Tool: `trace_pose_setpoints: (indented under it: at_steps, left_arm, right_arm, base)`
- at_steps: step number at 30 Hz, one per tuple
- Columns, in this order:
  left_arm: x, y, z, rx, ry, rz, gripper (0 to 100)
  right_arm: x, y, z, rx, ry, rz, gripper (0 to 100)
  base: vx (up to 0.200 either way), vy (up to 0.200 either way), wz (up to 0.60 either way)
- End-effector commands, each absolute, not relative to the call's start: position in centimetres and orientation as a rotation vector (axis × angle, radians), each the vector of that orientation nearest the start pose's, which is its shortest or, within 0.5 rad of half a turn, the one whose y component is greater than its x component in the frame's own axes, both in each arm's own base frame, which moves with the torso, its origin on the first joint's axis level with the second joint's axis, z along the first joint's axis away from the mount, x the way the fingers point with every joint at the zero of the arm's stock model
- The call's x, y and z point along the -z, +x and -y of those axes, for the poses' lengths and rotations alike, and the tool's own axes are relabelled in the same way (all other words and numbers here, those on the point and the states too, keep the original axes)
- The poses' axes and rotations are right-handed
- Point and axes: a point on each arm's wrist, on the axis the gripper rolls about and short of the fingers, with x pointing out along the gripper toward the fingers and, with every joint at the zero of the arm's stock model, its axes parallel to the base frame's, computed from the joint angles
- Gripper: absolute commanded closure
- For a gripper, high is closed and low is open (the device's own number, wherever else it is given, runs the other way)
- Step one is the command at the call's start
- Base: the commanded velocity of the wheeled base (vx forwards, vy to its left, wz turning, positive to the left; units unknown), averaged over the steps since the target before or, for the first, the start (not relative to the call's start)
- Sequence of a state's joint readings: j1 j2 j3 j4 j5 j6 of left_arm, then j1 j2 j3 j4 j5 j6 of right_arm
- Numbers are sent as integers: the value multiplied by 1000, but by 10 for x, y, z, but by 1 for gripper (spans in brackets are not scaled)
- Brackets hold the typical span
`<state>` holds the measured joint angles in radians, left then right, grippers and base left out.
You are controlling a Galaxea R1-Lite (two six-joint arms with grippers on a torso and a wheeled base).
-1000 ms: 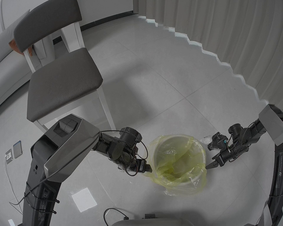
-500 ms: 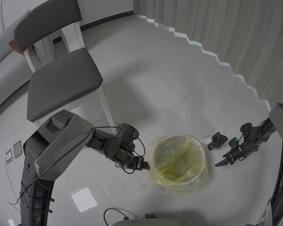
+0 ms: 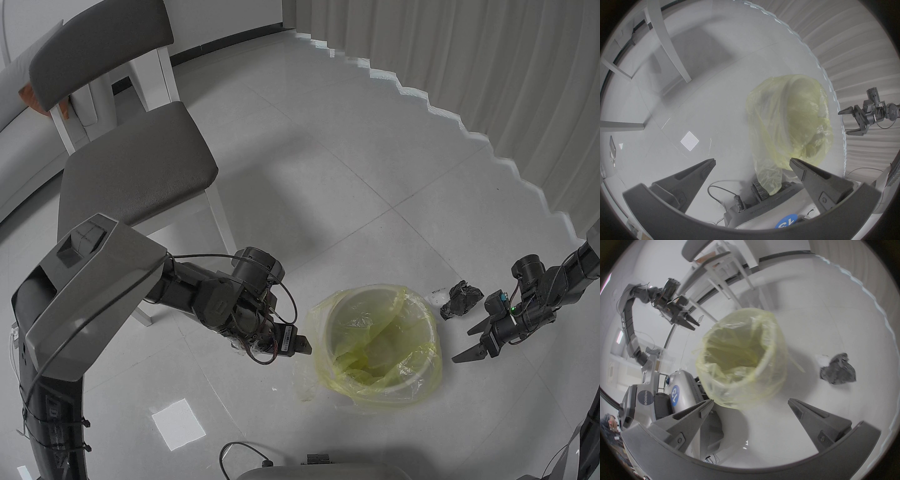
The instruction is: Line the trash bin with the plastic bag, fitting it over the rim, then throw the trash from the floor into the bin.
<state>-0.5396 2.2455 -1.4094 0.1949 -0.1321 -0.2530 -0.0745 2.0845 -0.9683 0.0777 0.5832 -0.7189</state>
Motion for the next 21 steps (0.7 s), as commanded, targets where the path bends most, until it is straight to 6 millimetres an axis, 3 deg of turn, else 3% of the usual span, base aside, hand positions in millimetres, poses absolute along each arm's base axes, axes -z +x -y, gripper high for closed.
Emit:
trace_pose_setpoints:
  at_steps: [1, 4, 11, 19, 21]
  left_arm:
    - [-93, 333, 218, 486, -25, -1055, 0]
    - [-105, 326, 224, 467, -69, -1031, 0]
    - [-115, 314, 219, 456, -69, -1022, 0]
    - [-122, 312, 217, 449, -66, -996, 0]
    - [-123, 312, 217, 443, -64, -992, 0]
  right_arm:
    - [-64, 312, -19, -897, -296, -862, 0]
    - [-64, 303, -30, -933, -309, -865, 0]
    - [-62, 292, -44, -981, -317, -886, 0]
    - [-57, 293, -58, -1013, -333, -862, 0]
    - [-55, 294, -60, -1018, -334, -865, 0]
  base:
    - [0, 0, 0]
    - [0, 0, 0]
    - [-200, 0, 0]
    - [-200, 0, 0]
    - [0, 0, 0]
